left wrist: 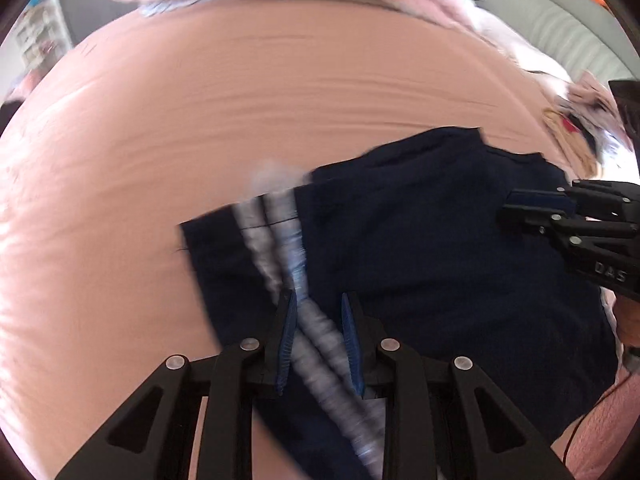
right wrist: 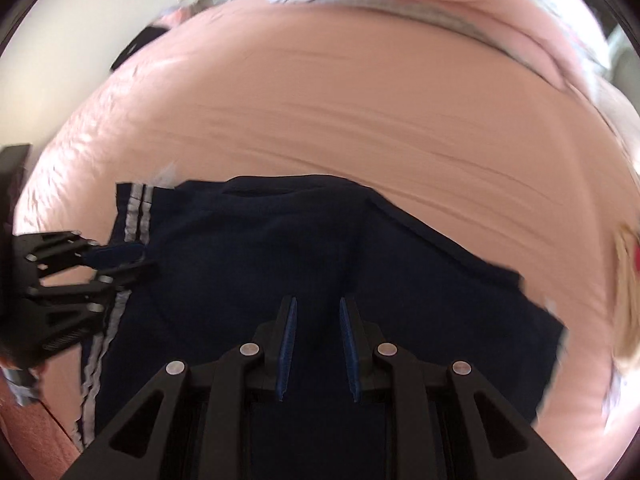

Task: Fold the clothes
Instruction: 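Open both grippers and reposition them over the shorts' waistband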

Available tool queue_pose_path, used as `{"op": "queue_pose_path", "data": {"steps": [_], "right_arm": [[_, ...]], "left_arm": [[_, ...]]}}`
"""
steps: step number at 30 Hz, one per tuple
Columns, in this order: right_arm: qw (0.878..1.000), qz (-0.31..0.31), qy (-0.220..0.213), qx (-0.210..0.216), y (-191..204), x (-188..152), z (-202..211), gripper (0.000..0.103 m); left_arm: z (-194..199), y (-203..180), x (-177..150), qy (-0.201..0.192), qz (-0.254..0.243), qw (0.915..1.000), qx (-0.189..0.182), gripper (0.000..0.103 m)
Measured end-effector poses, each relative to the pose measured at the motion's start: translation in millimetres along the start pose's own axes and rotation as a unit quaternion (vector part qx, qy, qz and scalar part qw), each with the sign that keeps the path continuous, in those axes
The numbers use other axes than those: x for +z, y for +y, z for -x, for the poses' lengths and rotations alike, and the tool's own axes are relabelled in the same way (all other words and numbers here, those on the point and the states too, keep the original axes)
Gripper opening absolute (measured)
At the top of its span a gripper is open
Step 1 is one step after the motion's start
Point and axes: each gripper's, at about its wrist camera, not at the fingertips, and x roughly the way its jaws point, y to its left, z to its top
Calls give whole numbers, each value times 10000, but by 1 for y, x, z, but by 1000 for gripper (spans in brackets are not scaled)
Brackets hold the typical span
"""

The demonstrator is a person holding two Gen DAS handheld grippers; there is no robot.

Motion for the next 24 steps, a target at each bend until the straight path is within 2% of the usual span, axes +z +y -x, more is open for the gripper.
{"op": "queue_pose_path", "data": {"steps": [4, 5, 7, 9, 12, 14, 16, 17, 18, 19, 24], "right_arm": [[9995, 327, -42, -30, 13, 9, -12, 22], [9994, 326, -97, -12, 14, 12, -13, 22], [9995, 228, -199, 0, 13, 18, -15, 22], [9993, 31, -360, -105, 10, 25, -13, 22], [9975, -267, -627, -166, 3, 29, -4, 22], [9968, -310, -680, -276, 0, 26, 4, 22], [9966, -301, -720, -274, -2, 19, 14, 22], [9967, -294, -709, -272, -3, 19, 15, 22], [9971, -273, -646, -277, -3, 20, 13, 22], [9975, -258, -584, -291, -3, 20, 11, 22], [9975, -259, -486, -438, -2, 26, 14, 22]], "left_arm": [[13, 40, -6, 62, 367, 9984, 433, 15], [16, 51, -6, 17, 577, 9975, 395, 15], [24, 73, -4, -267, 1055, 9941, -18, 15], [27, 90, -1, -473, 1513, 9866, -380, 15], [16, 99, 4, -439, 1638, 9820, -827, 16], [10, 96, 7, -430, 1593, 9816, -964, 21], [7, 89, 15, -528, 1446, 9852, -756, 21], [4, 84, 18, -572, 1320, 9877, -617, 14], [0, 77, 20, -600, 1214, 9899, -425, 3], [-2, 70, 18, -621, 1141, 9912, -271, 3], [25, 86, 7, -741, 1176, 9901, 181, 3]]}}
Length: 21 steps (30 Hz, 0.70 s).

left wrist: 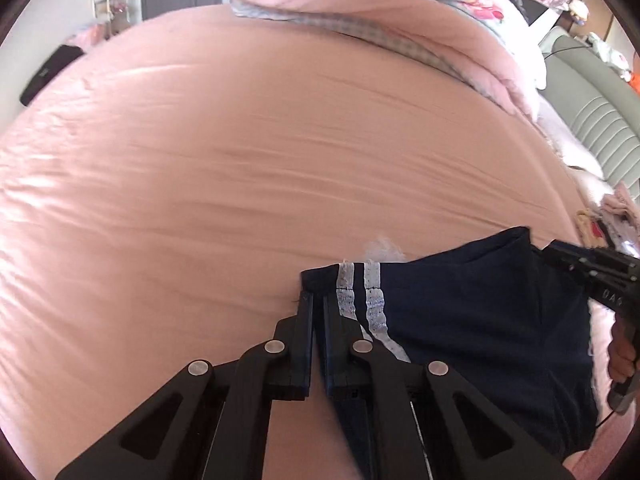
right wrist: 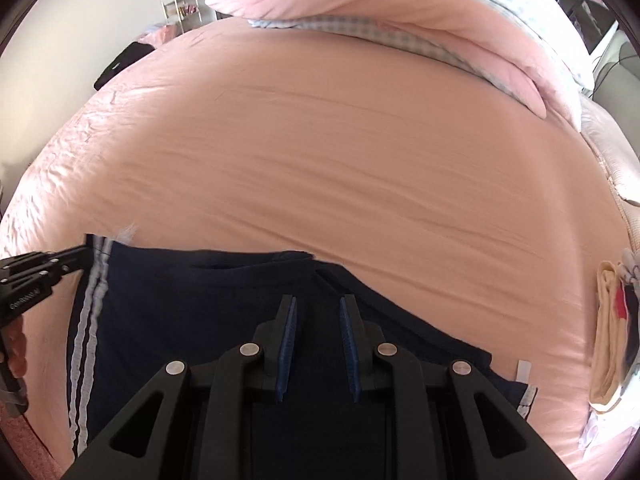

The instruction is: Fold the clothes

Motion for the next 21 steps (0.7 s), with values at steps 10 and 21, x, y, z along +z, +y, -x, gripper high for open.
{"op": "queue_pose_path", "data": {"steps": [10, 21], "right_arm": [[9981, 415, -213, -393, 34, 2, -3, 22], [9935, 1134, 34, 87, 62, -18, -4, 22]], "left_arm": [[-1, 18, 5, 248, 62, 9994, 231, 6], [4, 1, -2, 397, -389, 9966, -607, 9]]}}
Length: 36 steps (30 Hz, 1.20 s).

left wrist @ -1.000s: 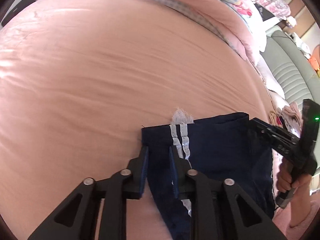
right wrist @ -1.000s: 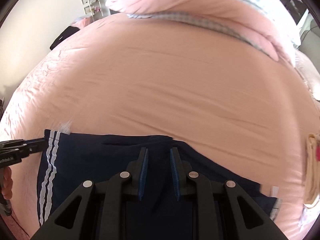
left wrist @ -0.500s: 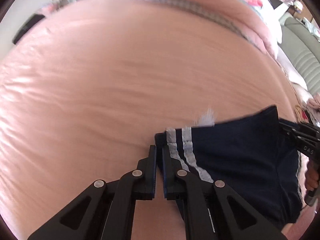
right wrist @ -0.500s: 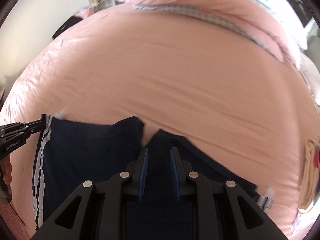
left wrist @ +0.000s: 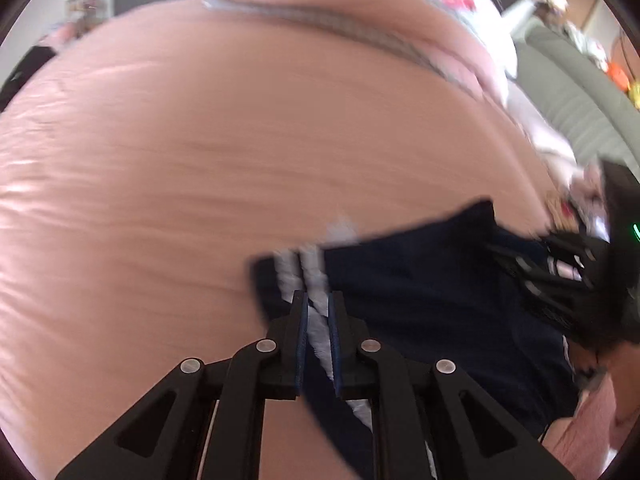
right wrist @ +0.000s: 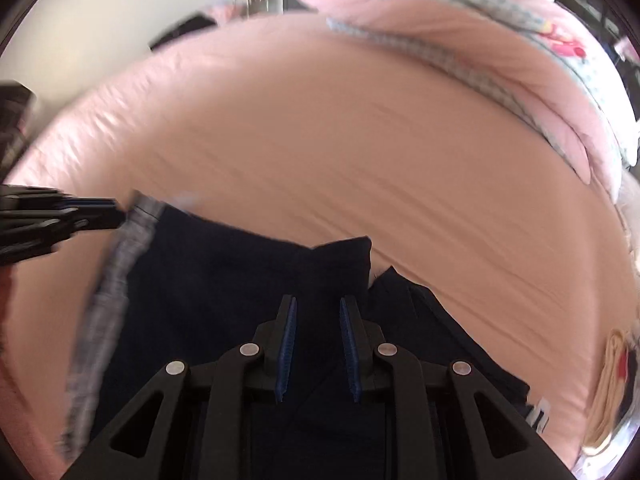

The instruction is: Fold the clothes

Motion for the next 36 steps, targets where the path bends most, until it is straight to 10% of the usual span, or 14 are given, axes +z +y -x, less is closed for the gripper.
{"op": "queue_pose_path", "data": {"steps": [8, 11, 15, 17, 20, 26, 28, 31, 34, 36], "right_arm": [[9938, -940, -279, -524, -46, 13, -25, 22], [9912, -1247, -353, -251, -52, 9, -7, 22], [9899, -1338, -466, 50, -48, 0, 20, 42], [9919, -1231, -307, 79, -51, -3, 12, 42], [9923, -1236, -91, 54, -45, -12, 4, 42], [9942, -1065, -100, -63, -42, -8, 2, 42], [9956, -911, 117, -201, -44, -4, -9, 42], [9953, -845, 347, -322, -47, -3, -21, 42], [9941, -1067, 64, -195, -48, -7, 5, 42], [9934, -1130, -53, -173, -46, -16, 28, 42]], "left_arm": [[-2, 15, 14, -781, 194, 9927, 896, 9], [13, 43, 13, -657, 886, 9935, 295, 11], [18, 56, 7, -360, 1030, 9940, -53, 47], [12, 50, 3, -266, 935, 9952, -117, 46], [2, 41, -4, -75, 680, 9976, -94, 7], [32, 49, -8, -94, 141, 9927, 1193, 9], [37, 66, -8, -21, 535, 9945, 906, 10], [48, 81, -5, -104, 1162, 9922, 444, 16], [72, 55, -4, -768, 441, 9896, 1137, 37], [85, 41, -10, -866, 59, 9935, 737, 44]]}}
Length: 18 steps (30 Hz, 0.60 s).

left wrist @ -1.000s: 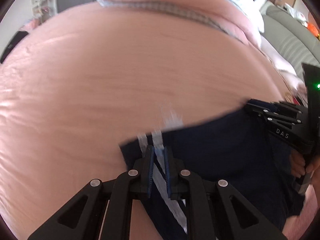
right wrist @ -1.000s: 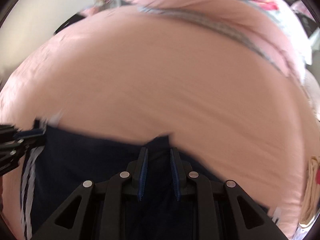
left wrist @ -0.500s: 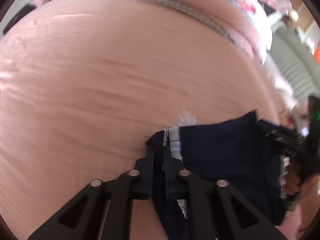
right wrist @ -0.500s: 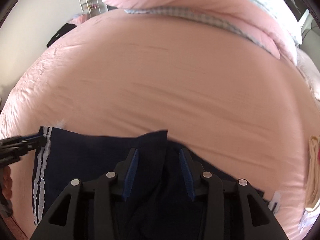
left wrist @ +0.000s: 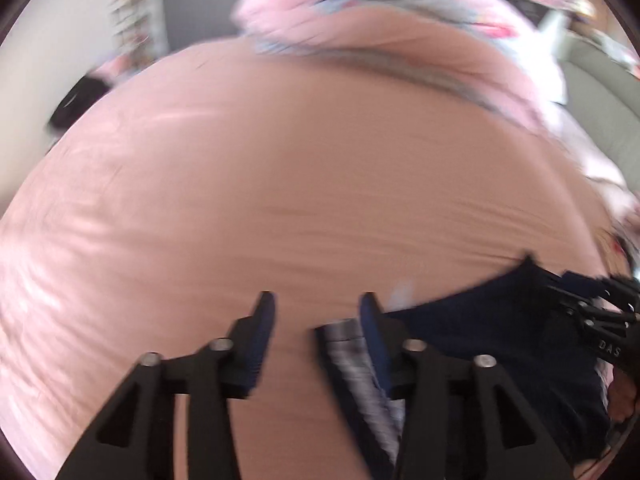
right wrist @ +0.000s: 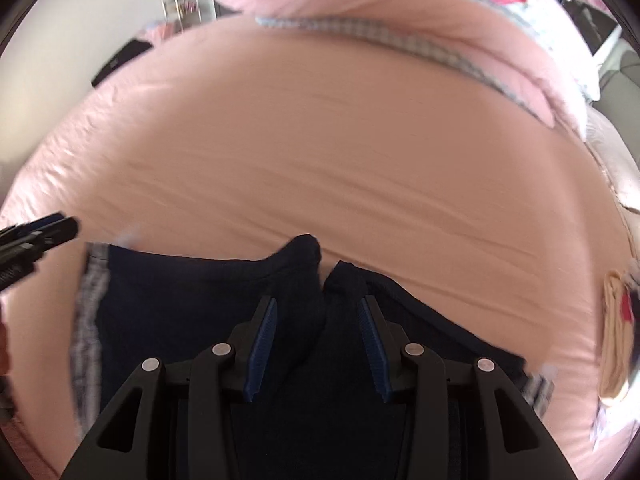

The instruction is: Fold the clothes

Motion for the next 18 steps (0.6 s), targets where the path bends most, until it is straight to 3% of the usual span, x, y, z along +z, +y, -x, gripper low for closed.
{"op": "queue_pose_path", "data": {"steps": [3, 4, 6, 8, 12, 13, 14, 15, 17, 18], "right_arm": [[9999, -140, -14, 43, -6, -19, 26, 42], [9997, -205, 15, 95, -8, -26, 33, 42], [9994, -291, 91, 168, -14, -34, 42, 42], [9994, -316, 155, 63, -16, -65, 56, 42], [9988, -331, 345, 104, -26, -113, 70, 42], [9985, -337, 399, 146, -29, -125, 72, 42], [9982, -340, 474, 128, -30, -140, 73, 42], [9981, -350, 502, 76, -32, -146, 72, 42], [9977, -439, 526, 20, -36, -156, 72, 42], [9973, -515, 521, 8, -38, -160, 73, 42]], "left_arm": [[16, -16, -11, 209, -315, 9955, -867, 44], [23, -26, -17, 221, -540, 9933, -998, 44], [36, -54, -29, 290, -1017, 9893, -1006, 44], [45, -77, -41, 499, -1280, 9851, -1032, 44], [55, -86, -71, 865, -843, 9841, -1304, 43], [57, -84, -84, 959, -746, 9844, -1271, 41], [59, -82, -97, 1041, -675, 9853, -1173, 28], [57, -83, -108, 1076, -709, 9883, -810, 7], [57, -84, -125, 1045, -753, 9915, -177, 4], [59, -80, -130, 1097, -698, 9913, -227, 4]]}}
